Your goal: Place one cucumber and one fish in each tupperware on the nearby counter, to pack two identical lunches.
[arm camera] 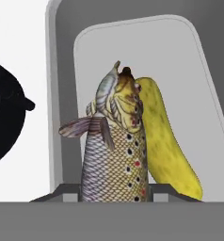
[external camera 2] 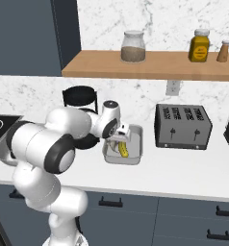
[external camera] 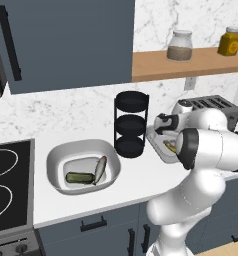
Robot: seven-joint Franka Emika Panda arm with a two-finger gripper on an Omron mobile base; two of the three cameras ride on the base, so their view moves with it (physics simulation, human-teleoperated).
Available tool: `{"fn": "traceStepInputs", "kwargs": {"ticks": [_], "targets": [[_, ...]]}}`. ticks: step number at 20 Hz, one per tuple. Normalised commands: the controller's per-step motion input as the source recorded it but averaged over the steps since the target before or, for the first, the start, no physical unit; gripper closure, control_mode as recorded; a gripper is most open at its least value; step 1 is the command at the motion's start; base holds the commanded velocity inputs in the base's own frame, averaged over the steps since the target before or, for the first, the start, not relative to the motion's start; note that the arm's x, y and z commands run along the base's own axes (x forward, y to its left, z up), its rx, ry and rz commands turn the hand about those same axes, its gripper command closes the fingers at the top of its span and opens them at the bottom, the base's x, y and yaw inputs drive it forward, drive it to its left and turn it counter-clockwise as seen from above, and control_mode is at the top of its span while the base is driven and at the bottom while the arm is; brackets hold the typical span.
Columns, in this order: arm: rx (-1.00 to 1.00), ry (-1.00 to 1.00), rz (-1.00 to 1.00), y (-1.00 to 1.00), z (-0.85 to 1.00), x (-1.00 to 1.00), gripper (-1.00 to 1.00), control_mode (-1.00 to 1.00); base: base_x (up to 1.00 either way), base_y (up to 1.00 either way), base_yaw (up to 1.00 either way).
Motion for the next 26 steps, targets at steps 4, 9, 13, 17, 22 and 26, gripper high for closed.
{"fn": "traceStepInputs", "kwargs": {"ticks": [4,9,13,17,22,26], "targets": [[0.00,0.01,0.00,0.00,-0.26,0.15,1.00,-1.00,0.00,0.00,0.00],[0.00,0.04,0.00,0.00,-0.29,0.13,1.00,-1.00,0.00,0.00,0.00],[0.00,0.05,0.00,0.00,-0.32,0.13,1.00,-1.00,0.00,0.00,0.00],[0.00,0.05,0.00,0.02,-0.26,0.18,-1.00,-1.00,0.00,0.00,0.00],[0.01,0.01,0.00,0.00,0.02,0.00,-1.00,-1.00,0.00,0.00,0.00],[0.00,-0.05,0.00,0.00,0.50,-0.54,-1.00,-1.00,0.00,0.00,0.00]]}}
